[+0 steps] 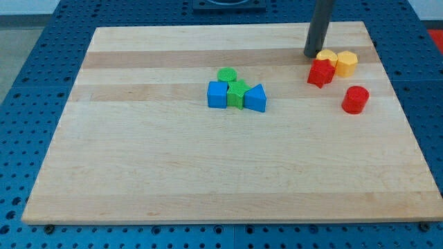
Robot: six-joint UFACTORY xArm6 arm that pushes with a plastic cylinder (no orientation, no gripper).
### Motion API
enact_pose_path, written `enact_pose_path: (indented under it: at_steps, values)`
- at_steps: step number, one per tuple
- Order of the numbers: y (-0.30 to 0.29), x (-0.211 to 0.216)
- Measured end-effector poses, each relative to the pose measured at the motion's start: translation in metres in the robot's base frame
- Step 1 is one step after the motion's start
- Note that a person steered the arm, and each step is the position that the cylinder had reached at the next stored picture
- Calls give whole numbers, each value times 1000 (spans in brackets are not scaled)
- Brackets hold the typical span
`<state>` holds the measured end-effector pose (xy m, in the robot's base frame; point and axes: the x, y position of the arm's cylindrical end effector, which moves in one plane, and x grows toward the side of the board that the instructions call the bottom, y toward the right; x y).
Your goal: Push the yellow blocks downwards
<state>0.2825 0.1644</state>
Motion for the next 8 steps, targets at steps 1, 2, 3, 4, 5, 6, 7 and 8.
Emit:
enact_pose_path:
  at_steps: [1, 2, 3, 4, 5, 6, 7, 8]
  values:
    - [1, -7]
    - [1, -7]
    - [1, -3]
    - [9, 3]
    - [25, 3]
    - [37, 4]
    - [40, 11]
    - [41, 25]
